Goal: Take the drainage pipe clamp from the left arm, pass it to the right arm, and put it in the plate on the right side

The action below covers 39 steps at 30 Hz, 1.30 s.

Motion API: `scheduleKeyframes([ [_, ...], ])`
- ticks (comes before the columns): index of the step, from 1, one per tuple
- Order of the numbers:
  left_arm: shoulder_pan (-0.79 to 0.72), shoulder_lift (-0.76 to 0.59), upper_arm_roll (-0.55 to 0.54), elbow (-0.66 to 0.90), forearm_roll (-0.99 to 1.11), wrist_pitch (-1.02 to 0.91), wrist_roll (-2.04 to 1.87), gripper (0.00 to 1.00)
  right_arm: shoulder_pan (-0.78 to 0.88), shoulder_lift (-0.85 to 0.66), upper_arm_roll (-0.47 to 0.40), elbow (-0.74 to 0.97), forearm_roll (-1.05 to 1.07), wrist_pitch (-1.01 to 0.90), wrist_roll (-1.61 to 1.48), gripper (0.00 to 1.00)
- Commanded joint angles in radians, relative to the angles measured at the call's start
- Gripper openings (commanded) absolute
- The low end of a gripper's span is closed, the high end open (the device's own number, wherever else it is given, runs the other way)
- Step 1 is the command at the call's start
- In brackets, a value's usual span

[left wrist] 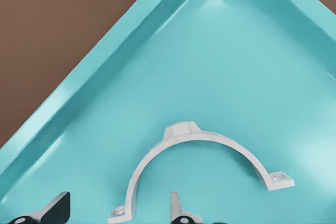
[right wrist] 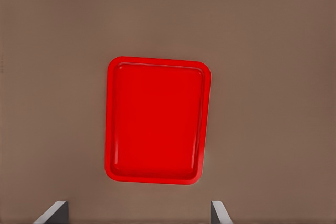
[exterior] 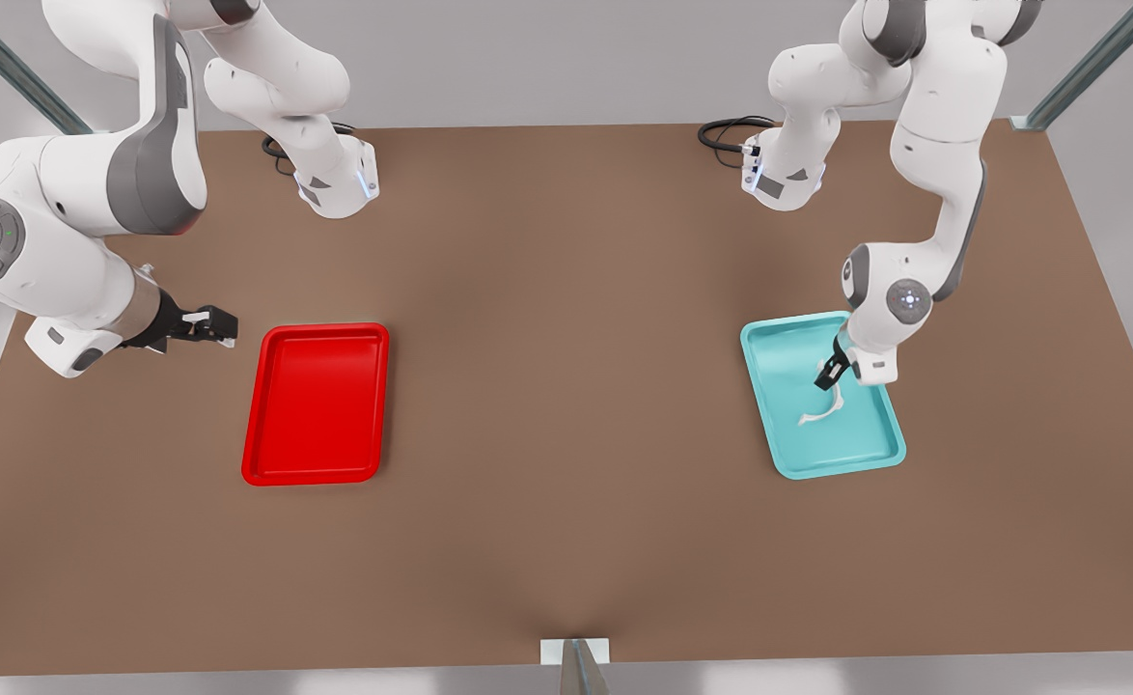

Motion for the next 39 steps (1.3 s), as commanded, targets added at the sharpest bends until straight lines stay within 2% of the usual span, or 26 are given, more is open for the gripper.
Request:
scheduleKeyframes([
  [1,0.001,0.016,0.002,0.001,0.038,0.031,-0.205,0.84,0.0,-0.001,-0.001,0.0,0.001,-0.002,-0.003,1.0],
  [6,0.0,0.034,0.01,0.004,0.063,0.031,-0.205,0.65,-0.001,-0.001,-0.001,-0.001,0.001,-0.002,-0.003,1.0],
  [9,0.0,0.033,0.009,0.004,0.063,0.031,-0.205,0.5,-0.001,-0.001,-0.001,-0.001,0.001,-0.002,-0.003,1.0],
  [13,0.0,0.031,0.01,0.004,0.063,0.031,-0.205,0.47,-0.001,-0.001,-0.001,-0.001,0.001,-0.002,-0.006,1.0],
  [20,0.0,0.031,0.01,0.004,0.063,0.031,-0.205,0.21,-0.004,0.0,-0.001,-0.003,0.002,-0.004,-0.006,1.0],
  [26,-0.005,0.004,0.009,0.012,0.063,0.015,-0.205,0.21,-0.009,0.0,-0.001,-0.003,0.002,-0.002,-0.017,1.0],
  [28,-0.012,-0.018,0.009,0.047,0.063,-0.07,-0.198,0.21,-0.007,0.0,-0.001,-0.003,0.002,-0.002,-0.017,1.0],
  [32,-0.035,-0.078,-0.002,0.093,0.063,-0.106,0.094,0.21,-0.007,0.0,-0.001,-0.003,0.001,-0.002,-0.017,1.0],
  [34,-0.112,-0.151,-0.01,0.125,0.063,-0.172,0.169,0.21,-0.007,0.0,-0.001,-0.003,0.001,-0.004,-0.017,1.0],
  [36,-0.255,-0.137,-0.014,0.29,0.061,-0.321,0.175,0.21,-0.007,0.0,-0.001,-0.003,0.002,-0.004,-0.017,1.0],
  [39,-0.442,-0.047,-0.017,0.471,0.052,-0.368,0.177,0.21,-0.009,0.0,-0.001,-0.003,0.002,-0.004,-0.017,1.0],
])
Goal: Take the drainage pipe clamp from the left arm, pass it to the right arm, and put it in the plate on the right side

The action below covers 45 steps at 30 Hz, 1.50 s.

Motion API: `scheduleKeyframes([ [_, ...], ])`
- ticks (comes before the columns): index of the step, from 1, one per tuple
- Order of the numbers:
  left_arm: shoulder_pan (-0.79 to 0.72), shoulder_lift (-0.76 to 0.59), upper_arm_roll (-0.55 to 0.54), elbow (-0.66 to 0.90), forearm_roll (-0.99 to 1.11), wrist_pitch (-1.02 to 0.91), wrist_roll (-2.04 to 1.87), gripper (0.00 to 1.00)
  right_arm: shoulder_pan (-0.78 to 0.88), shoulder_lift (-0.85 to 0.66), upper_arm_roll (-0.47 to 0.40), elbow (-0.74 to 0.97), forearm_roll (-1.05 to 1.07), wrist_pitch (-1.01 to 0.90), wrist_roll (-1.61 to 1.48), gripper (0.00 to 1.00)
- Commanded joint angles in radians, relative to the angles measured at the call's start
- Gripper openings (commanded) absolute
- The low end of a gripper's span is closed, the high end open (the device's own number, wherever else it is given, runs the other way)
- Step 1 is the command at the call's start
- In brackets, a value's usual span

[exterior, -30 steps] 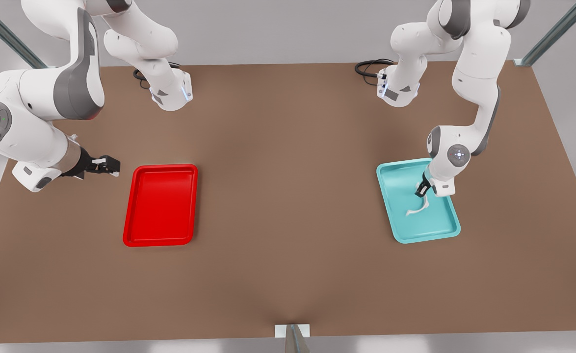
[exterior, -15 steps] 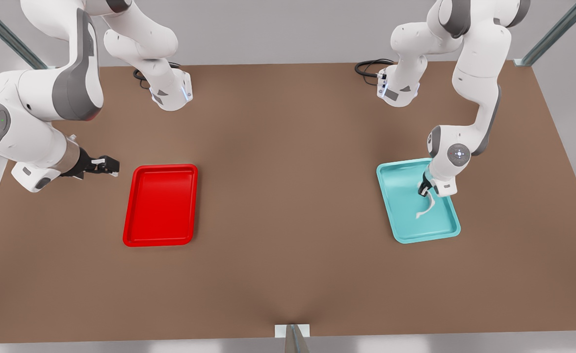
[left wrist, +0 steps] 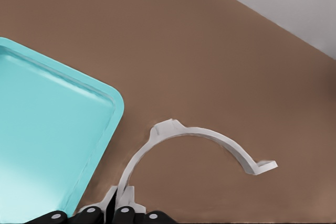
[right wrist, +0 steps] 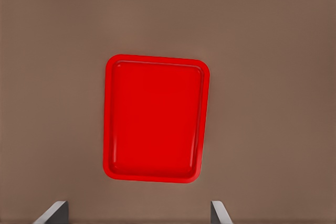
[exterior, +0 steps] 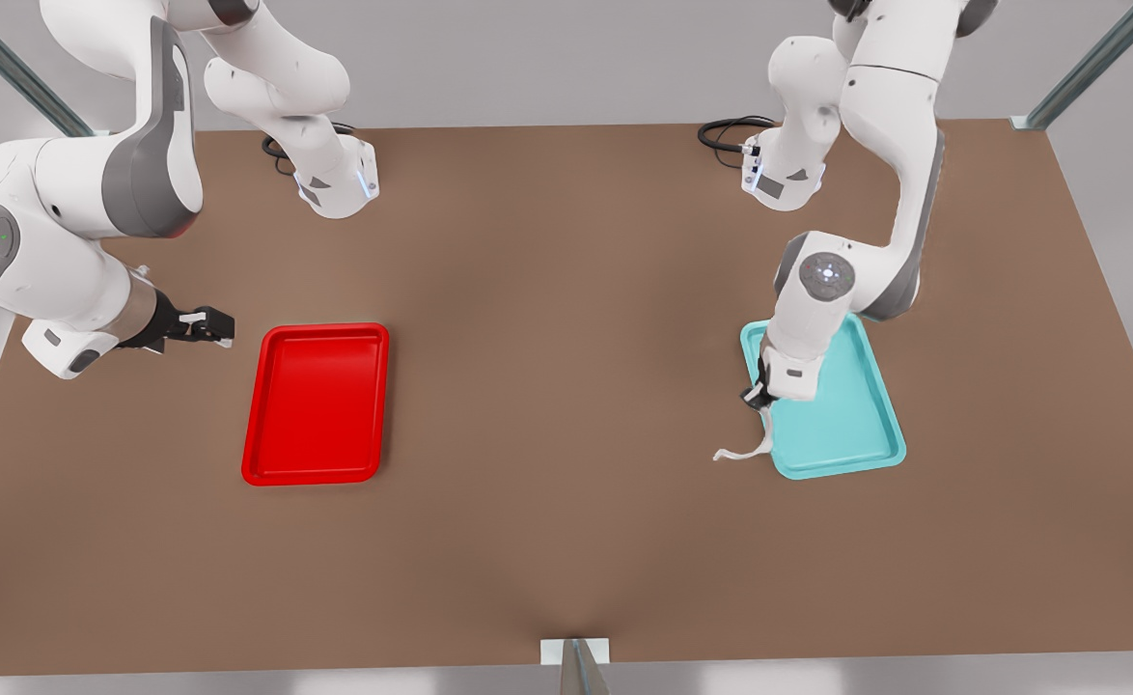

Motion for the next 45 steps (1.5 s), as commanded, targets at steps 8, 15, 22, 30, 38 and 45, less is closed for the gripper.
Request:
scheduleKeyframes([
  [8,-0.098,0.277,-0.153,0.545,-0.218,-0.311,0.82,0.21,0.012,0.007,0.005,-0.001,0.001,0.002,0.004,1.0],
  [15,-0.124,0.295,-0.242,0.612,-0.317,-0.277,0.943,0.21,0.095,0.103,0.018,0.066,0.001,0.065,0.007,1.0],
  [22,-0.127,0.303,-0.278,0.627,-0.339,-0.257,0.949,0.21,0.187,0.106,0.124,-0.027,0.087,0.194,0.178,1.0],
  [30,-0.141,0.307,-0.278,0.627,-0.354,-0.234,0.949,0.21,0.185,0.123,0.249,-0.078,0.088,0.254,0.254,1.0],
  [38,-0.149,0.317,-0.277,0.627,-0.354,-0.217,0.941,0.21,0.187,0.157,0.324,-0.11,0.088,0.32,0.356,1.0],
  [45,-0.149,0.317,-0.278,0.627,-0.353,-0.217,0.941,0.21,0.222,0.2,0.325,-0.107,0.131,0.383,0.419,1.0],
])
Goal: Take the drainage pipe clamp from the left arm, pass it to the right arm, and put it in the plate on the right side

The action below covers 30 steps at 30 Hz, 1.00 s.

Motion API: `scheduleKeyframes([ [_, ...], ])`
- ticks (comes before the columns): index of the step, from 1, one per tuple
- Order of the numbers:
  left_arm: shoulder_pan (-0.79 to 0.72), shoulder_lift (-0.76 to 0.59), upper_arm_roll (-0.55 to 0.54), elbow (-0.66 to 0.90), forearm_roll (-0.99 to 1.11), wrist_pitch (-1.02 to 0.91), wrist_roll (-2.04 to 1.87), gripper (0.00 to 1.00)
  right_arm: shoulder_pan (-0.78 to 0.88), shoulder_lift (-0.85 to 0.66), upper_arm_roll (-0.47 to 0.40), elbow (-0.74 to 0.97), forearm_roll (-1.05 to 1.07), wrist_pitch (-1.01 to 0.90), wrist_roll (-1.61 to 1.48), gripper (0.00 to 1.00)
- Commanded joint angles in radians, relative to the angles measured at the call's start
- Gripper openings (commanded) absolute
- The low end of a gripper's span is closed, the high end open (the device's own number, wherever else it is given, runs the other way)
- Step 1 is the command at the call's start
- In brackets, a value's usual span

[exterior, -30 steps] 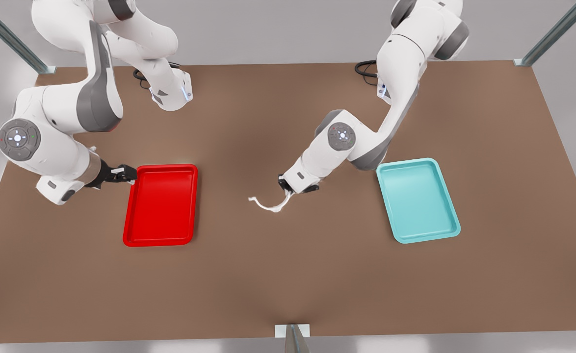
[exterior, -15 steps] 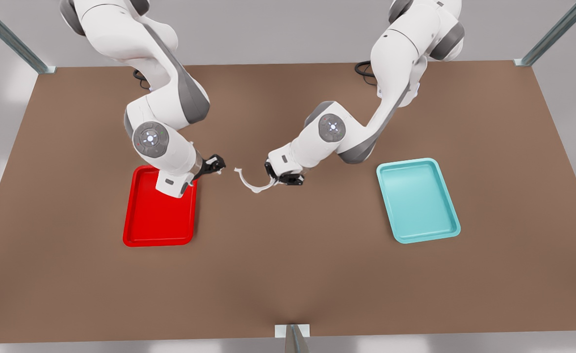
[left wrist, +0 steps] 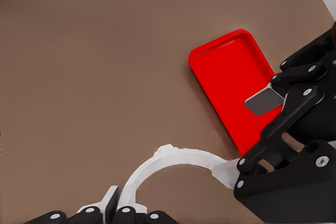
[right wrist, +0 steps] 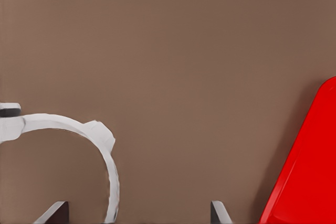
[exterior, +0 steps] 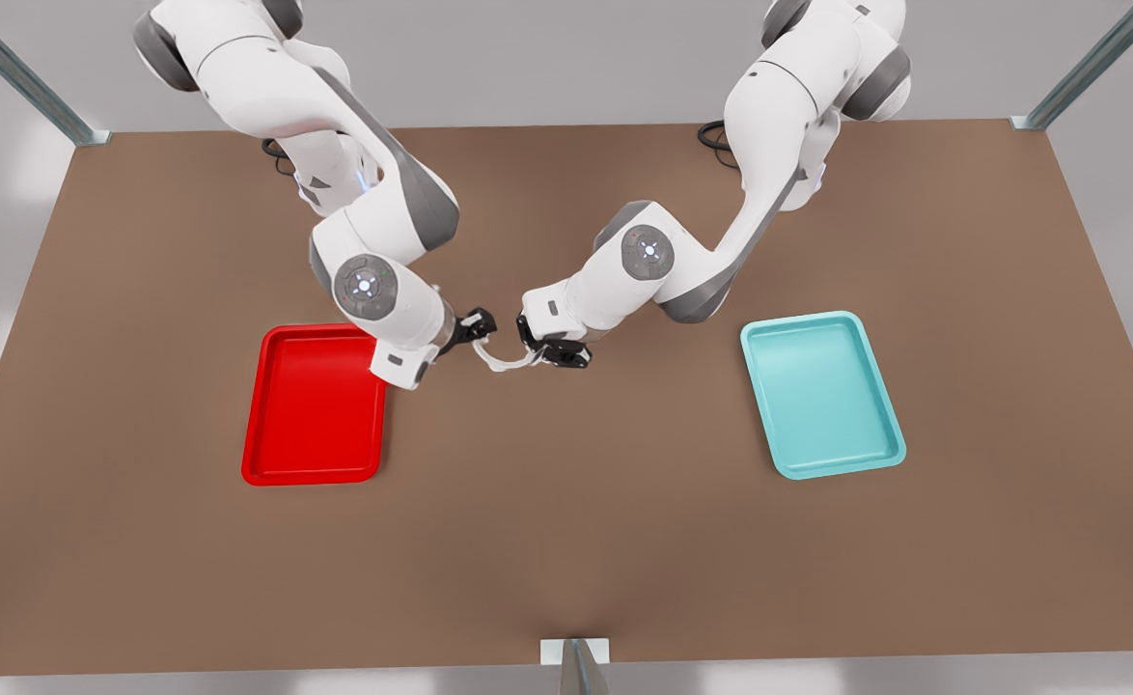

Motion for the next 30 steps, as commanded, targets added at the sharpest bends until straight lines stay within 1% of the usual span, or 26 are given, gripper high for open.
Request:
scheduleKeyframes([
  [1,0.0,-0.001,0.0,0.001,-0.005,0.001,0.107,0.21,0.013,0.001,0.002,-0.001,0.009,0.046,0.177,1.0],
  [7,-0.001,0.0,0.001,0.001,-0.007,0.001,0.106,0.21,0.022,0.017,0.002,-0.008,0.003,0.043,0.175,1.0],
  [8,-0.001,0.0,0.0,0.001,-0.007,0.001,0.106,0.21,0.019,0.021,0.0,-0.036,0.002,0.043,0.174,1.0],
  [13,0.0,0.0,0.001,0.004,-0.018,0.001,0.107,0.21,0.027,0.073,0.002,-0.053,-0.003,0.059,0.172,0.99],
  [14,0.0,0.0,0.001,0.005,-0.019,0.001,0.107,0.21,0.034,0.079,0.002,-0.056,-0.003,0.06,0.172,0.85],
  [15,0.0,0.0,0.001,0.004,-0.019,0.001,0.106,0.21,0.034,0.086,0.002,-0.056,0.003,0.06,0.164,0.44],
  [16,0.0,0.0,0.001,0.004,-0.019,0.001,0.106,0.21,0.033,0.087,0.004,-0.054,0.003,0.063,0.163,0.21],
  [19,0.0,0.0,0.001,0.004,-0.028,0.001,0.104,0.21,0.024,0.086,0.004,-0.048,0.006,0.079,0.163,0.21],
  [20,0.0,0.0,0.001,0.005,-0.033,0.004,0.092,0.3,0.024,0.086,0.004,-0.048,0.006,0.099,0.161,0.21],
  [21,0.0,0.0,0.001,0.005,-0.033,0.02,0.097,0.66,0.024,0.086,0.004,-0.048,0.006,0.1,0.161,0.21],
  [22,0.0,0.0,0.001,0.005,-0.033,0.02,0.097,1.0,0.024,0.084,0.004,-0.048,0.006,0.111,0.161,0.21],
  [27,0.016,-0.004,0.013,0.017,-0.025,-0.009,0.1,1.0,0.005,0.076,0.002,-0.05,0.0,0.12,0.161,0.21],
  [28,0.06,-0.007,0.027,0.037,-0.025,-0.081,0.1,1.0,-0.018,0.067,0.002,-0.068,-0.005,0.117,0.158,0.21],
  [29,0.14,-0.006,0.029,0.048,-0.024,-0.149,0.121,1.0,-0.039,0.032,0.002,-0.129,-0.041,0.14,0.158,0.21],
  [30,0.242,-0.01,0.03,0.048,-0.022,-0.248,0.13,1.0,-0.078,-0.032,0.002,-0.257,-0.063,0.253,0.158,0.21],
])
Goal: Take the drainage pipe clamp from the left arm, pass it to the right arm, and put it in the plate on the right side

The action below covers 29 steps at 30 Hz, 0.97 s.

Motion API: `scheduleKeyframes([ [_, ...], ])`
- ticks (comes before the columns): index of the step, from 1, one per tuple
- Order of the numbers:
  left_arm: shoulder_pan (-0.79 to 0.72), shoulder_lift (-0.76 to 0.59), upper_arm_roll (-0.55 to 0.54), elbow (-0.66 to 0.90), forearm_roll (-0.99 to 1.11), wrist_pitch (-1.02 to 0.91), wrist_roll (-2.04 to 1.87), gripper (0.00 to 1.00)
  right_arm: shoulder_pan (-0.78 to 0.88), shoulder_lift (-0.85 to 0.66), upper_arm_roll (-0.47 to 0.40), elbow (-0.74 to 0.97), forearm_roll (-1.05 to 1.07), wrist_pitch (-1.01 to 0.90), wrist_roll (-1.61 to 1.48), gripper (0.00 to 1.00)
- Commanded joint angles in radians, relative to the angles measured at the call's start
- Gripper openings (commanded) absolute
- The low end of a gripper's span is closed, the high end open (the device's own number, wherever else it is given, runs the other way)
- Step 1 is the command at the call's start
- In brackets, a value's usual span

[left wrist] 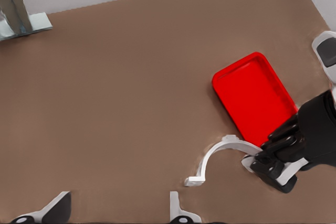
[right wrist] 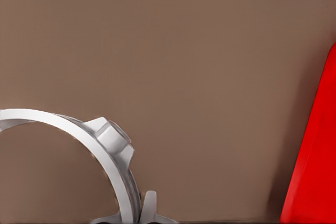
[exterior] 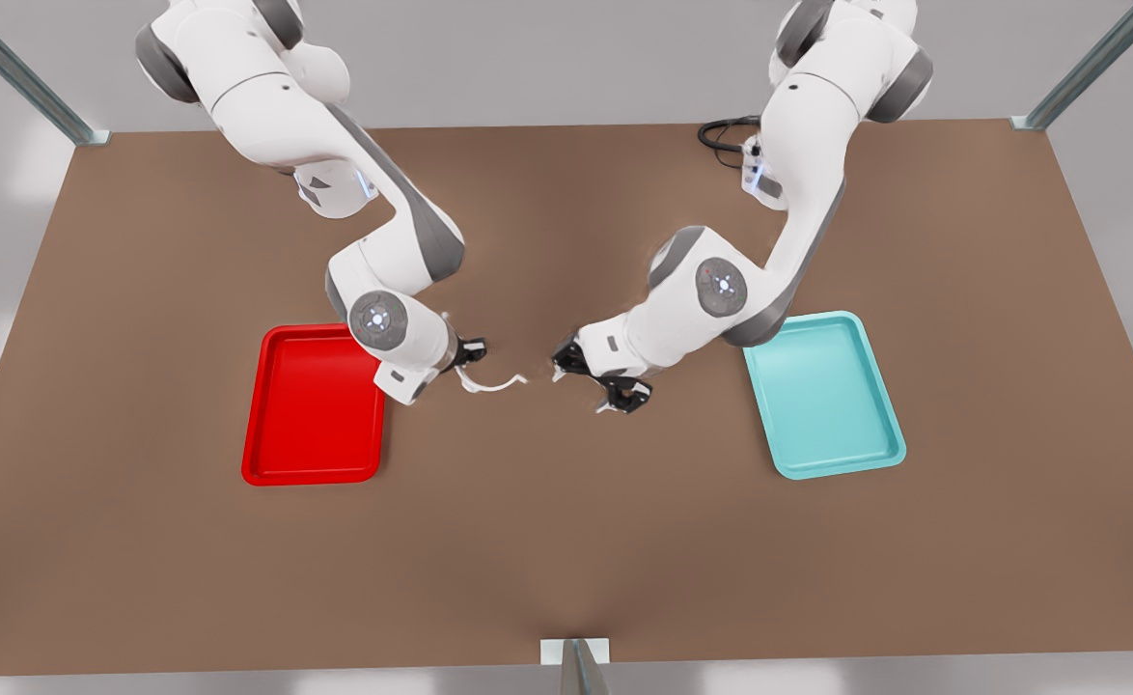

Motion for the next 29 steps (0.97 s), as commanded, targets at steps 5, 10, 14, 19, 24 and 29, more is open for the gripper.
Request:
scheduleKeyframes([
  [5,0.422,-0.198,0.037,0.026,0.393,-0.587,0.013,1.0,-0.295,-0.07,0.0,-0.168,-0.165,0.013,-0.15,0.21],
  [10,0.349,-0.299,0.146,-0.005,0.327,-0.616,0.01,1.0,-0.512,0.033,0.0,-0.168,-0.05,-0.141,-0.395,0.21],
  [14,0.349,-0.299,0.146,-0.034,0.325,-0.608,0.01,1.0,-0.545,0.143,-0.002,-0.133,-0.056,-0.123,-0.43,0.28],
  [19,0.349,-0.286,0.137,-0.031,0.325,-0.619,0.004,1.0,-0.537,0.126,0.001,0.034,-0.142,-0.118,-0.432,1.0],
  [24,0.309,-0.278,0.139,-0.034,0.33,-0.64,-0.046,1.0,-0.562,-0.046,0.151,0.384,-0.205,-0.402,-0.507,1.0],
  [29,0.306,-0.281,0.137,-0.02,0.345,-0.634,-0.047,1.0,-0.157,-0.296,-0.353,0.126,-0.135,-0.372,-0.501,1.0],
])
